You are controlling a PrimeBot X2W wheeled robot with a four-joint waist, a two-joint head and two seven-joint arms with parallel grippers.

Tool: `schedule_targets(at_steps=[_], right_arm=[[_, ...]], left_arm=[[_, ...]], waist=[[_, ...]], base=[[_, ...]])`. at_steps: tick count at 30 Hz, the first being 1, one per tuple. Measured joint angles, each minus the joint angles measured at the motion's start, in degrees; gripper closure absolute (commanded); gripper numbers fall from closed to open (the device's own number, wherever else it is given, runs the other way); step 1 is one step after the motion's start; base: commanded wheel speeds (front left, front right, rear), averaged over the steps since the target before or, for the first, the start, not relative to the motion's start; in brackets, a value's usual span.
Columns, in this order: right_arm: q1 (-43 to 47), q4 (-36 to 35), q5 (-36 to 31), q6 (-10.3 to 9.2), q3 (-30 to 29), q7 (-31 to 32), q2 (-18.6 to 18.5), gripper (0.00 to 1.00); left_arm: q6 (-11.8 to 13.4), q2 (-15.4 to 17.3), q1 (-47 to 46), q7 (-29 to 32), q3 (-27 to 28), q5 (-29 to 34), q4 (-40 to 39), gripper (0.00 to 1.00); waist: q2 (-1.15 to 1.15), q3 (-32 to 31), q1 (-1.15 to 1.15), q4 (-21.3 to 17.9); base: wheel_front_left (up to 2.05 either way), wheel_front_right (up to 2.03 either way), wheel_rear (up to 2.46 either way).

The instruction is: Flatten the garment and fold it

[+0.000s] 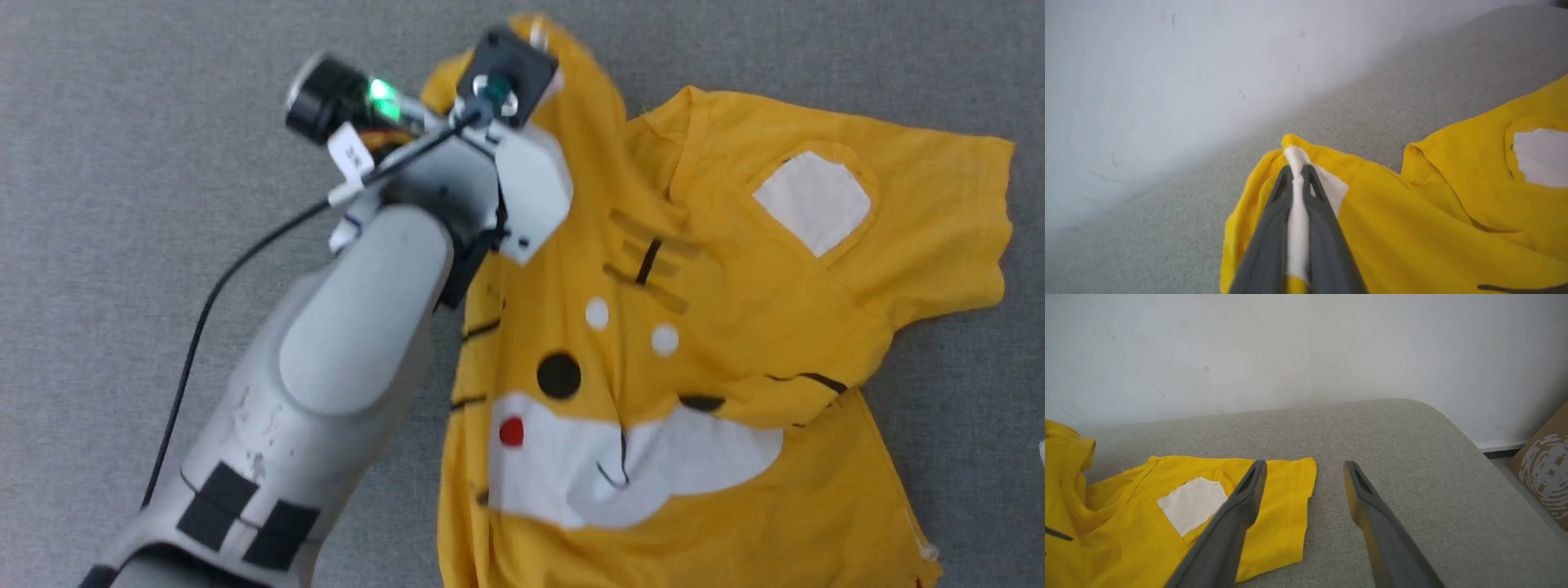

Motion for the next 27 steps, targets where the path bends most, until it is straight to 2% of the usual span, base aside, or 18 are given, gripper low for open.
schedule_targets(at_steps=[4, 6, 7, 8, 12, 16, 22, 25, 27], right_arm=[[-1.9, 0.1, 0.0, 0.00, 0.8, -0.1, 0.0, 0.00], [-2.4, 0.5, 0.0, 0.00, 1.4, -0.4, 0.0, 0.00], [-2.5, 0.8, 0.0, 0.00, 1.5, -0.5, 0.0, 0.00], [-2.5, 1.1, 0.0, 0.00, 1.5, -0.6, 0.0, 0.00], [-2.5, 2.2, 0.4, 0.00, 1.3, -1.3, 0.0, 0.00], [-2.5, 2.5, 0.4, 0.00, 0.5, -1.3, 0.0, 0.00], [-1.8, 2.5, 0.4, 0.00, 0.3, -0.9, 0.0, 0.00], [-0.7, 2.5, 0.4, 0.00, 0.0, -0.3, 0.0, 0.00], [-0.2, 2.4, 0.4, 0.00, -0.1, -0.2, 0.0, 0.00]], left_arm=[[1.5, -1.2, -5.4, -4.1, 0.9, 0.5, 4.2, 1.00], [1.5, -1.7, -6.3, -4.9, 0.8, 0.4, 7.6, 0.55], [1.5, -2.0, -6.3, -5.0, 0.7, 0.1, 9.3, 0.14], [1.7, -2.2, -6.2, -5.5, 0.7, -0.2, 10.8, 0.00], [2.0, -3.4, -6.1, -8.7, 0.8, -3.1, 14.4, 0.00], [2.7, -3.8, -6.0, -12.8, 0.9, -5.8, 13.7, 0.00], [5.3, -4.0, -1.3, -16.8, 1.1, -8.7, 3.3, 0.00], [7.3, -2.8, 5.3, -14.4, 1.0, -9.0, -3.2, 0.00], [8.8, -0.7, 10.6, -11.0, 0.9, -9.1, -6.9, 0.00]], waist=[[0.00, 2.2, 0.01, -0.8], [0.00, 2.9, 0.01, -1.5], [0.00, 3.1, 0.01, -1.9], [0.00, 3.4, 0.00, -2.3], [0.00, 4.1, 0.00, -3.3], [0.00, 3.7, 0.00, -3.0], [0.00, 1.2, -0.01, -1.4], [0.00, -0.5, -0.02, -0.2], [0.00, -1.6, -0.02, 0.6]], base=[[0.00, 0.00, 0.00], [0.00, 0.00, 0.00], [0.00, 0.00, 0.00], [0.00, 0.00, 0.00], [0.00, 0.00, 0.00], [0.00, 0.00, 0.00], [0.00, 0.00, 0.00], [0.00, 0.00, 0.00], [0.00, 0.00, 0.00]])
